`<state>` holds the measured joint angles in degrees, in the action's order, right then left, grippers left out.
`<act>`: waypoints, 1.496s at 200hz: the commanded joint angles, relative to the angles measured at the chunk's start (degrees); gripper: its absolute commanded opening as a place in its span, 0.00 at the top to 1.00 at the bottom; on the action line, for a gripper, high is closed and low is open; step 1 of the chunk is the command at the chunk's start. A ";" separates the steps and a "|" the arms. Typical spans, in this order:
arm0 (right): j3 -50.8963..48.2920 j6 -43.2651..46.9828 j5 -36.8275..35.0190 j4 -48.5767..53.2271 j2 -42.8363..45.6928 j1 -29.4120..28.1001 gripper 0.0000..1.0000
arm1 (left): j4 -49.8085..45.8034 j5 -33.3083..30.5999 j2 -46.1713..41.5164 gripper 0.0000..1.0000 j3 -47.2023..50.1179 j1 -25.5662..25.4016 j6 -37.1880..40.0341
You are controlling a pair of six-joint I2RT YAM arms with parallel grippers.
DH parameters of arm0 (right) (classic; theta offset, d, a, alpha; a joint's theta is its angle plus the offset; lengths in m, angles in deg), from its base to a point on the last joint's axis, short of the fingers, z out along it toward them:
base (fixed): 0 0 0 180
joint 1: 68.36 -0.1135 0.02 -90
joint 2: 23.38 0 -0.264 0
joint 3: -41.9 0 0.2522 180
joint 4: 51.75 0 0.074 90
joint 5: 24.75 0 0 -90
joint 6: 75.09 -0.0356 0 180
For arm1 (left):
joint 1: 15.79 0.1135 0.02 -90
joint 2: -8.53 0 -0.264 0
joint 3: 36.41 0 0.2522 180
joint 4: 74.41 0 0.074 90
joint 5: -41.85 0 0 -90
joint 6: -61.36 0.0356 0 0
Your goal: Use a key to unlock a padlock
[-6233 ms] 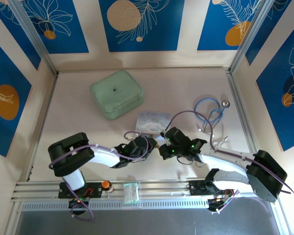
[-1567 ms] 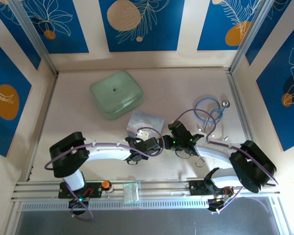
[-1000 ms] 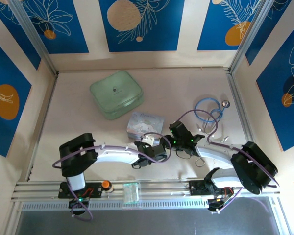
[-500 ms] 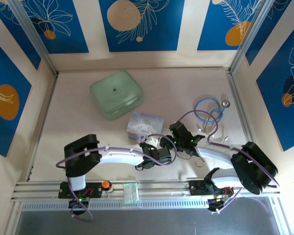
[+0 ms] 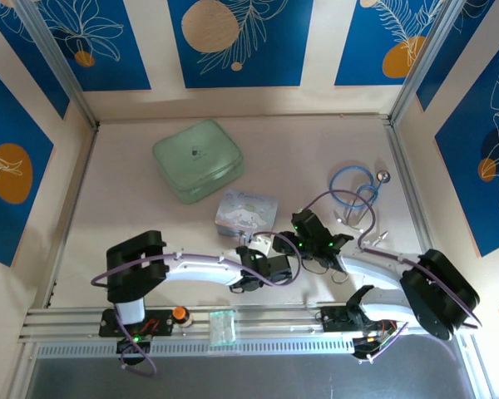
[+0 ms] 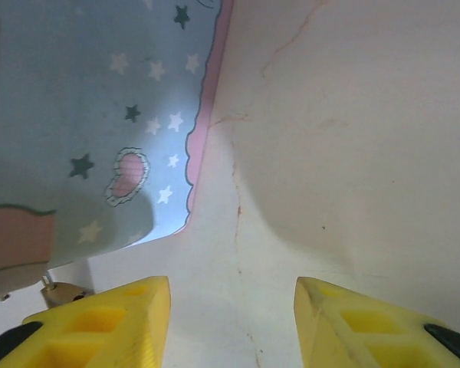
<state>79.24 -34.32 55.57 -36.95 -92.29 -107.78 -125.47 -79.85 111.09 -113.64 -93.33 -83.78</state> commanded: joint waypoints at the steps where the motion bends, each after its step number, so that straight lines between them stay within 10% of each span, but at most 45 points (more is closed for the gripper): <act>1: -1.80 1.27 0.19 -1.83 4.17 -0.87 0.48 | 1.00 -1.16 -6.19 0.60 2.14 0.33 0.37; 52: -2.00 5.05 -0.26 3.02 11.36 -4.65 0.36 | 9.53 -1.87 -27.24 0.01 11.89 5.03 5.37; 114: 7.88 8.48 -6.18 4.54 -0.22 -15.23 0.38 | 17.95 10.42 -41.16 0.01 22.78 18.39 6.44; 299: 22.23 6.50 -7.17 11.31 -25.74 -20.63 0.53 | 20.05 9.12 -46.14 0.01 30.88 19.44 2.02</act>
<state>101.40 -26.54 47.31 -26.51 -115.87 -127.28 -106.13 -69.62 65.80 -83.80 -74.29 -80.85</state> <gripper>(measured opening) 0.488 0.992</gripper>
